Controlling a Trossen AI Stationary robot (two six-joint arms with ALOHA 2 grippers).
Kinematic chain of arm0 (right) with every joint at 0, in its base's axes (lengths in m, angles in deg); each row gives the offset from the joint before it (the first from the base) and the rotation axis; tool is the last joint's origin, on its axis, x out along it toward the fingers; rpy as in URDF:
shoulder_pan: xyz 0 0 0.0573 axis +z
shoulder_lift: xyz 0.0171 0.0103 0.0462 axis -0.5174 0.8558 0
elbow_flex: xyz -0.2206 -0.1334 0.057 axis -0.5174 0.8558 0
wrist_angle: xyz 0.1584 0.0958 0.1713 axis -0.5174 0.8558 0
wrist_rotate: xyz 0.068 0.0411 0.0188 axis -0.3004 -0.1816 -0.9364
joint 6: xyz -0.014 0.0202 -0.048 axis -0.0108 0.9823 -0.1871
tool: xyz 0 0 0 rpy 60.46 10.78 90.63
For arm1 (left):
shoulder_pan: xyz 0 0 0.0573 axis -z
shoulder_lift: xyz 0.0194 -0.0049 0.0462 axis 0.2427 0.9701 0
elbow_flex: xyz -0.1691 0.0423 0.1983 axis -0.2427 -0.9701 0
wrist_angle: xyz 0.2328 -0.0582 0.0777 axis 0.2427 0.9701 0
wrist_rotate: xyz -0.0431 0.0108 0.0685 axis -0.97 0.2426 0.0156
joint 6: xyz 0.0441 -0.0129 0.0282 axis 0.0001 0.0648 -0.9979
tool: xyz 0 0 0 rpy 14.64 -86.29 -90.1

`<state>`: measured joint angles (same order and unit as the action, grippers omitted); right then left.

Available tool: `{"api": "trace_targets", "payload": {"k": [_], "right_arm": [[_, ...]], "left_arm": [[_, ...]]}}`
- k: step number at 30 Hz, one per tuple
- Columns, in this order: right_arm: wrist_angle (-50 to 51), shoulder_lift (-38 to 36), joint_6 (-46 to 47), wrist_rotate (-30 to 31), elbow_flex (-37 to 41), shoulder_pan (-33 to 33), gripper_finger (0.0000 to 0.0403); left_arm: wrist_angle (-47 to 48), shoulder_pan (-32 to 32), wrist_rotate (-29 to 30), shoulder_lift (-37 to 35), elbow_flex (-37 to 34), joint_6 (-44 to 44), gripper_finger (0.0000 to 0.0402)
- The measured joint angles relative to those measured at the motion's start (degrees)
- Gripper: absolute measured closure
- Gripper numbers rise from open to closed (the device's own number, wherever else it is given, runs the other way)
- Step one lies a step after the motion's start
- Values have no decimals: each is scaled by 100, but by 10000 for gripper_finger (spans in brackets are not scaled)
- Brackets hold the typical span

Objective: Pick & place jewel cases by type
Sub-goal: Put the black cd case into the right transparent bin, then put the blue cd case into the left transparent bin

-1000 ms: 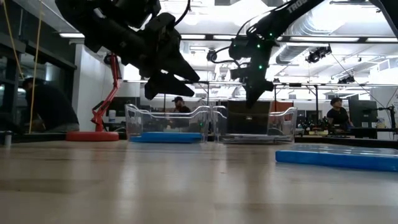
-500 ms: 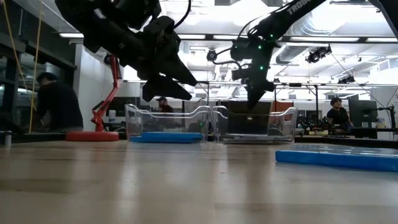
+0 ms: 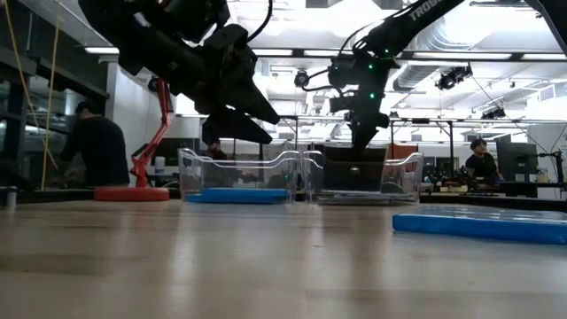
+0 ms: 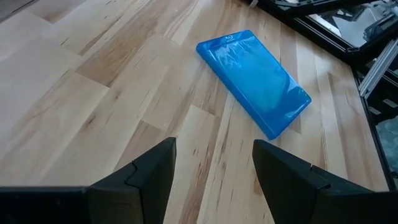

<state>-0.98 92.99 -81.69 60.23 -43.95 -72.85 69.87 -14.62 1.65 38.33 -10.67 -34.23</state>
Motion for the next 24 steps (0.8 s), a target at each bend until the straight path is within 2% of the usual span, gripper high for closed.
{"api": "trace_targets", "payload": {"k": [6,16,24], "right_arm": [[92,2,44,-143,0,-10,279],[440,4,385,-1059,3,-106,184],[705,4,732,-1434,4,-103,159]], "left_arm": [[0,4,-44,0,0,0,188],[20,181,108,0,0,-7,188],[20,258,168,0,0,11,188]]}}
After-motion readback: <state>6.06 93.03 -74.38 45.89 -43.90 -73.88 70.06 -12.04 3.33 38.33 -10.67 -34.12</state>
